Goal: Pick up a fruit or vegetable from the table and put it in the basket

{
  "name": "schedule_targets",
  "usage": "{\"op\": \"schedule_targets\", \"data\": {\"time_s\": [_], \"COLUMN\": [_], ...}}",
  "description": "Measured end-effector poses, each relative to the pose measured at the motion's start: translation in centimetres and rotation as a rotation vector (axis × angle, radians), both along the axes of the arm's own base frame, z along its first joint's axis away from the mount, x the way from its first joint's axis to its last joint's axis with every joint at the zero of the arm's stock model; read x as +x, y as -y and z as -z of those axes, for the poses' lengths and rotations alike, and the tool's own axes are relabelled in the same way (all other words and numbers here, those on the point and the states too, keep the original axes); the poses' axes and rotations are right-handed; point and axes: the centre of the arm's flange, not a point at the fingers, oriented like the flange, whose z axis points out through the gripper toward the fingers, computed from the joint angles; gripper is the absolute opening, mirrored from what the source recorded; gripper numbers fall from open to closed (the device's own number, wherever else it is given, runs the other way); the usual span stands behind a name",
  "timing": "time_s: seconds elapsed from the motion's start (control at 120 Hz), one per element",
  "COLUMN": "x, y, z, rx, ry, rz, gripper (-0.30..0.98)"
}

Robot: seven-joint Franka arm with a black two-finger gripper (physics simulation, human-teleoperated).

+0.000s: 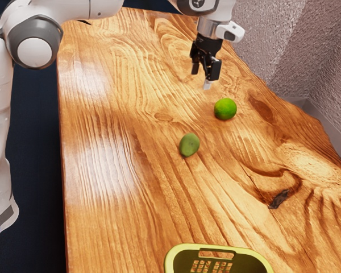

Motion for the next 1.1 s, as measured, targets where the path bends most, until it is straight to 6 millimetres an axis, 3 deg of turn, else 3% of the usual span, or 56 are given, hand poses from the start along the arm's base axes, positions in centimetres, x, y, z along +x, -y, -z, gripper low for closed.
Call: {"op": "schedule_targets", "data": {"time_s": [0.217,0.367,0.567,0.858,1.1], "x": [0.1,0.3,-0.4,-1.4,-1.6], "y": [0.8,1.1,2.9,3.4,2.8], "z": [-0.4,0.8,1.6,6.5,7.4], "rx": [0.002,-0.007,-0.048,-0.144,-0.133], "ry": [0.018,-0.029,-0.108,-0.270,-0.292], "rz": [0.016,-0.010,-0.104,-0.316,-0.451], "gripper": [0.69,0.69,0.69,0.69,0.69]}}
